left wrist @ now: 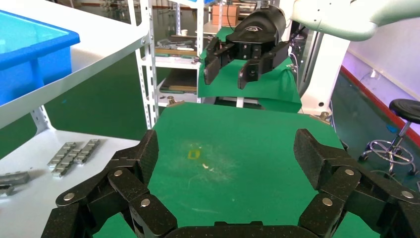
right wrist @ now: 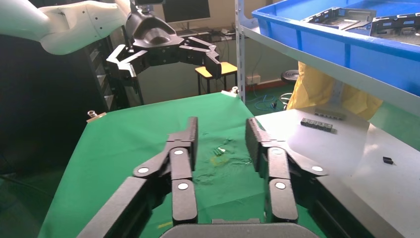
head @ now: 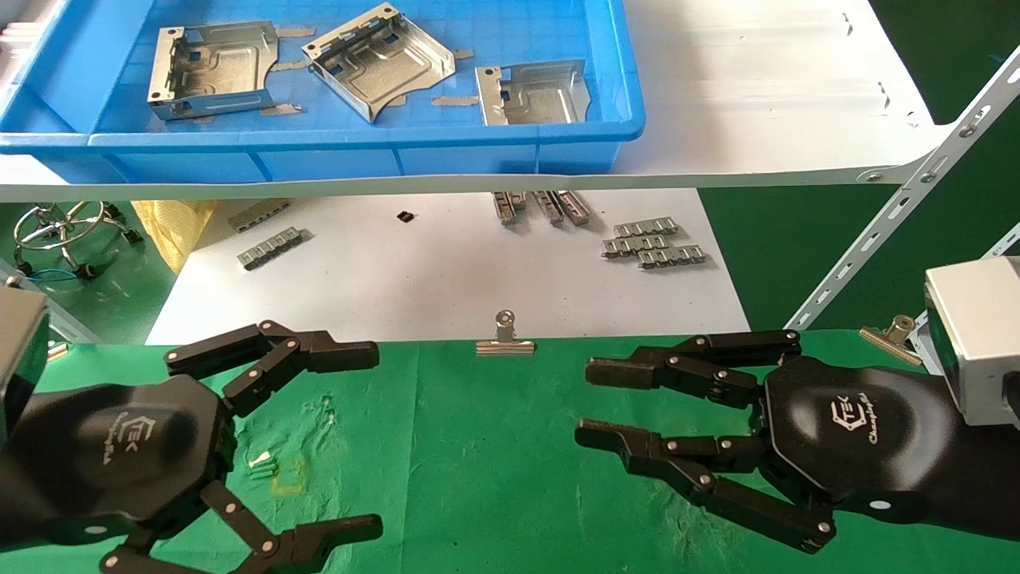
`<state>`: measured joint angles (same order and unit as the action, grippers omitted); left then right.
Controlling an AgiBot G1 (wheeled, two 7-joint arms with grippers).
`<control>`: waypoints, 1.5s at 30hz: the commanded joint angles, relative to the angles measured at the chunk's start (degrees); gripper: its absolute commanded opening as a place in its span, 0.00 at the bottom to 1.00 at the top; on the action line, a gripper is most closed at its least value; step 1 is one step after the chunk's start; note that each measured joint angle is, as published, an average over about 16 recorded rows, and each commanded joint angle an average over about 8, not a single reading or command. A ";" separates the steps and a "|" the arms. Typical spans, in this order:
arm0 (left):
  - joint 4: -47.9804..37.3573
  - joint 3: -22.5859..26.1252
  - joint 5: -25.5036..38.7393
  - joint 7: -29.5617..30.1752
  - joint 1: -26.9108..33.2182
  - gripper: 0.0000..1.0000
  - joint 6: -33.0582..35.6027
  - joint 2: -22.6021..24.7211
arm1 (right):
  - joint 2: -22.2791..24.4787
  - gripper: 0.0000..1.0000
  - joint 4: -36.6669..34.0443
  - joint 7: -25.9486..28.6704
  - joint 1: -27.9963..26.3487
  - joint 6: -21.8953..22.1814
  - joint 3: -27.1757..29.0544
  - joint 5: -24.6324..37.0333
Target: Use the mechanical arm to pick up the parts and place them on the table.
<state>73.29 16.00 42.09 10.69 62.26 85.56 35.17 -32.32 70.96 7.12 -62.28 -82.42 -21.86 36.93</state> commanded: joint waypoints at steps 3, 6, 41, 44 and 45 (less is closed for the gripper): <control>-0.11 -0.04 0.16 -0.04 0.56 1.00 -0.12 0.10 | 0.00 0.00 0.00 0.00 0.00 0.00 0.00 0.00; -1.47 0.21 1.54 0.01 3.80 1.00 -0.58 0.93 | 0.00 0.00 0.00 0.00 0.00 0.00 0.00 0.00; -70.43 16.48 37.81 -7.39 55.96 0.00 -31.24 35.66 | 0.00 0.00 0.00 0.00 0.00 0.00 0.00 0.00; -71.33 16.99 38.55 -7.42 56.51 0.00 -31.64 36.21 | 0.00 0.08 0.00 0.00 0.00 0.00 0.00 0.00; -71.54 17.11 38.73 -7.47 56.65 0.00 -31.85 36.34 | 0.00 0.20 0.00 0.00 0.00 0.00 0.00 0.00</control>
<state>1.94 32.94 80.57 3.17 118.69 53.48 71.33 -32.32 70.96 7.12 -62.28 -82.42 -21.86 36.93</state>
